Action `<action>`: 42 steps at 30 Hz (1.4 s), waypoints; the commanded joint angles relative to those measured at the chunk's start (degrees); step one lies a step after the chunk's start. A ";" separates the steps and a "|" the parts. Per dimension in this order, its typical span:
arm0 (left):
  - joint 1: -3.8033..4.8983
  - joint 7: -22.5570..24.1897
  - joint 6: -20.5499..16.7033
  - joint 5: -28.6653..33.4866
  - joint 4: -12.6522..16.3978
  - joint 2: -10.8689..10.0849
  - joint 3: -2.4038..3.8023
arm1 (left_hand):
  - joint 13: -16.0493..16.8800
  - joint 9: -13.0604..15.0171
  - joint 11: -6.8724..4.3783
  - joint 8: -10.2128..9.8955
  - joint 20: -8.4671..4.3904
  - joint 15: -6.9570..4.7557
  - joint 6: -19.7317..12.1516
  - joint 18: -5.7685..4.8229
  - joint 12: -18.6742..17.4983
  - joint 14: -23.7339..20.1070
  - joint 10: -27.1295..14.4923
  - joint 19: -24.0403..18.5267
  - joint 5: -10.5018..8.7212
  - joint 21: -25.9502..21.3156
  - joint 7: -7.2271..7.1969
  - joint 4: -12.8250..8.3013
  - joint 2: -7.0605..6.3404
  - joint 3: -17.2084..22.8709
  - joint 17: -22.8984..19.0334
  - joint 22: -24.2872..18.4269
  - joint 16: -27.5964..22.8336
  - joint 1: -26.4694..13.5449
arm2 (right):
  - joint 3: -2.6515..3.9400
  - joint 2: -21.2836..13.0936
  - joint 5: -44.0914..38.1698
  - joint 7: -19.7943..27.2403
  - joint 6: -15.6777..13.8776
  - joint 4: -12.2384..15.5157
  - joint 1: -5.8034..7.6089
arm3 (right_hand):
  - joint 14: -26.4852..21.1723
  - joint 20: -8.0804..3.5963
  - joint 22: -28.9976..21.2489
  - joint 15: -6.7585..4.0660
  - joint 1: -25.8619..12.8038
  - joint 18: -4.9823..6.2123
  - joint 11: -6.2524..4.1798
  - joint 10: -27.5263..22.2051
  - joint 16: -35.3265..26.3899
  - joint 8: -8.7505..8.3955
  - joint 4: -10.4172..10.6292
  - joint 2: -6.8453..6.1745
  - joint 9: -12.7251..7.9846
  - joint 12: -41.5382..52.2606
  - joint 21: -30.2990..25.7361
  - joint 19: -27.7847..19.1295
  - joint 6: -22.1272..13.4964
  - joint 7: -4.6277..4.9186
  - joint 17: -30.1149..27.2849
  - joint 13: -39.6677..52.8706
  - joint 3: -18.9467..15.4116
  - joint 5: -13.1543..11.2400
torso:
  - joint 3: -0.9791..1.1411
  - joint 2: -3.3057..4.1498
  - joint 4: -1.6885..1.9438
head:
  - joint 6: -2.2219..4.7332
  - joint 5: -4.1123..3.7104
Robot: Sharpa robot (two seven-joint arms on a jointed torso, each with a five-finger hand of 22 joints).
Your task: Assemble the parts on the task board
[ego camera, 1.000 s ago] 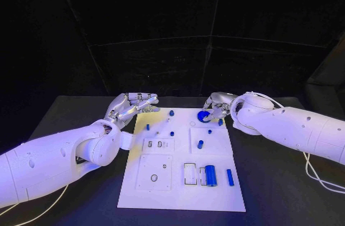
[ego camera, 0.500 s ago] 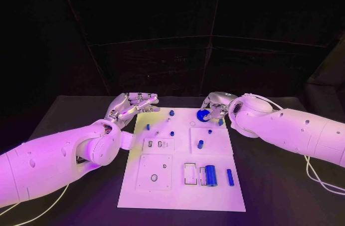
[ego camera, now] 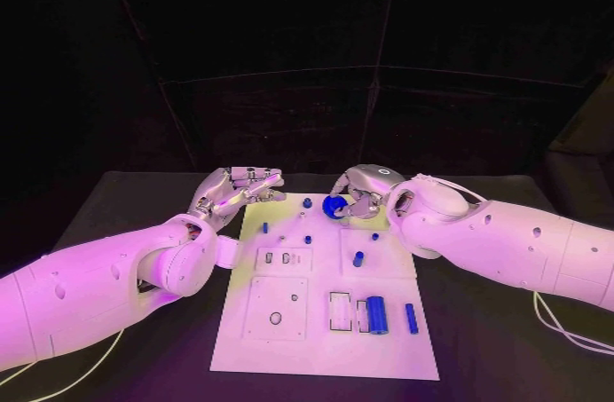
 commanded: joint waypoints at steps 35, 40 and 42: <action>0.12 -0.09 0.73 -0.24 0.11 0.30 0.06 | -0.03 0.07 -0.14 -0.33 0.17 0.13 -0.08 0.31 -0.05 -0.12 -0.21 0.25 0.28 -0.38 -0.11 -0.77 0.15 0.25 0.11 -0.11 -0.28 0.69 | 0.08 13.76 -4.27 1.38 2.89 -11.94 -1.14 | 3.77 0.15 0.59 0.15 -2.49 -0.67 0.57 0.73 0.11 -1.46 -0.13 -1.32 2.22 -0.35 0.46 0.51 3.11 -0.78 3.09 6.82 1.61 0.23 | 0.09 0.06 -0.09 | -0.83 0.99; 0.12 -0.19 0.91 -0.24 0.11 0.33 0.06 | -0.04 0.06 -0.13 -0.36 0.16 0.13 -0.06 0.30 -0.07 -0.15 -0.24 0.27 0.29 -0.48 -0.10 -1.12 0.51 0.61 0.16 -0.18 -0.37 1.00 | 0.07 14.21 -3.70 0.86 3.13 -13.07 -1.26 | 3.75 0.77 0.76 0.96 -3.43 -0.74 1.58 0.10 0.08 -3.63 -0.15 -1.94 2.06 -1.19 0.53 0.53 -0.01 0.41 3.04 6.09 1.99 0.30 | 0.08 0.05 -0.07 | -0.98 1.16; 0.12 -0.22 0.93 -0.24 0.10 0.33 0.06 | -0.04 0.05 -0.13 -0.37 0.16 0.13 -0.06 0.30 -0.08 -0.15 -0.25 0.28 0.29 -0.51 -0.10 -1.24 0.61 0.73 0.18 -0.20 -0.40 1.09 | 0.07 14.30 -3.54 0.68 3.36 -13.40 -1.29 | 3.75 0.98 0.83 1.15 -3.83 -0.75 1.78 -0.11 0.09 -3.94 -0.10 -2.23 2.11 -1.46 0.56 0.54 -0.42 0.60 3.07 5.85 1.90 0.45 | 0.07 0.05 -0.08 | -0.99 1.17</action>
